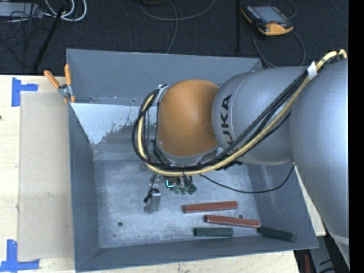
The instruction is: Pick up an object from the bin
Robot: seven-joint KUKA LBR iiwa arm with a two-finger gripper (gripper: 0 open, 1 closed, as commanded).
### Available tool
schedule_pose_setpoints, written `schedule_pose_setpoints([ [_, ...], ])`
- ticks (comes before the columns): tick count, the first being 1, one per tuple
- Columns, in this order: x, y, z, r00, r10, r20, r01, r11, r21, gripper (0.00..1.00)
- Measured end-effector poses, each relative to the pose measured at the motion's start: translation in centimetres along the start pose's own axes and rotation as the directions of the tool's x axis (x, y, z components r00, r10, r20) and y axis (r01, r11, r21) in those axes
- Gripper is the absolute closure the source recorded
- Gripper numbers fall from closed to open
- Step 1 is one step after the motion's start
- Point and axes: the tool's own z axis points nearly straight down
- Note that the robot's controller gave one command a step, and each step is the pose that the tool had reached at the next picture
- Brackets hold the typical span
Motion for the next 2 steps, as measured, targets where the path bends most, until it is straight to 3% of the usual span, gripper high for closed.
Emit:
schedule_pose_setpoints([
  [1,-1.8,-4.5,-0.6,1.000,-0.028,0.011,0.028,1.000,-0.001,0.00],
  [2,-3.3,-9.9,-0.8,0.999,-0.035,0.011,0.035,0.999,-0.001,0.00],
])
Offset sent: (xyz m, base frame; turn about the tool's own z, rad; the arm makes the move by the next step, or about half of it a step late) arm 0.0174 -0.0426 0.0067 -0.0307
